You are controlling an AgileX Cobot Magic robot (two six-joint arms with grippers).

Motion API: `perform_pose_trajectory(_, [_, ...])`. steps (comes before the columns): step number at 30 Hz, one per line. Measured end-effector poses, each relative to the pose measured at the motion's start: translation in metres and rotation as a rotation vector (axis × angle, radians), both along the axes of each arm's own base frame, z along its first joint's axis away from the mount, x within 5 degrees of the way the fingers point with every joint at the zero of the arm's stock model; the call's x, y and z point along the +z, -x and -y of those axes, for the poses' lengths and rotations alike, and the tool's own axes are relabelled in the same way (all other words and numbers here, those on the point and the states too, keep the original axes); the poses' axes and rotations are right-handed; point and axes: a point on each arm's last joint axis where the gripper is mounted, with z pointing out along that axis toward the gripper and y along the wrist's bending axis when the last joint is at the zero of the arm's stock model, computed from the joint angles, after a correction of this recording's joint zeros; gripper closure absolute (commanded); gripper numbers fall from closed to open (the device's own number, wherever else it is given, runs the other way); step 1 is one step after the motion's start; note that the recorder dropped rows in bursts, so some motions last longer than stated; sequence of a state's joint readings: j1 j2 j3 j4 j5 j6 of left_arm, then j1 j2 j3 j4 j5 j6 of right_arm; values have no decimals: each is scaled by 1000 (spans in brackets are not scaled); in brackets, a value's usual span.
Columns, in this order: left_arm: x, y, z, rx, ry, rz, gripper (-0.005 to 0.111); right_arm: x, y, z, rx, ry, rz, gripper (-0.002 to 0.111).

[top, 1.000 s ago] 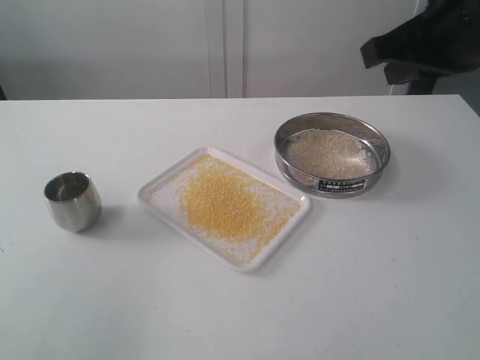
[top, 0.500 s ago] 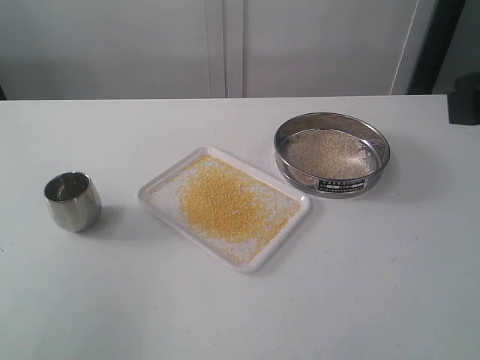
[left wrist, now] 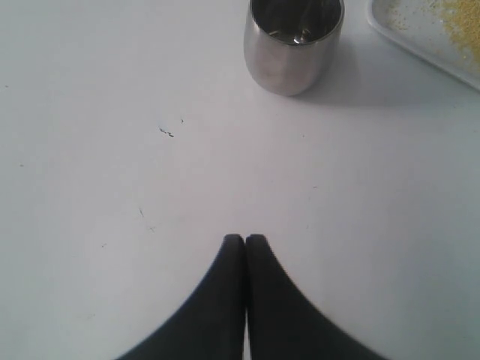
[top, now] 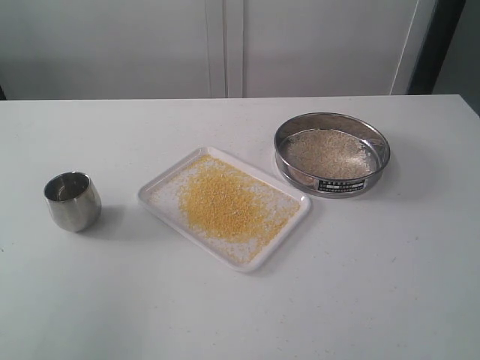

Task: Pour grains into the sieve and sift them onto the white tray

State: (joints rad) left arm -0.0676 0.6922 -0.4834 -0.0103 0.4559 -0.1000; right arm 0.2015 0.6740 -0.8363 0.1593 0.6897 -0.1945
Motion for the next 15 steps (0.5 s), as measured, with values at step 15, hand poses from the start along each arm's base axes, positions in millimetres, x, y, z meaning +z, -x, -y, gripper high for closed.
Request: perform_pose_trajectory(15, [0,0,0,0,0,0,107,-9,7,4,-25,-16,182,108])
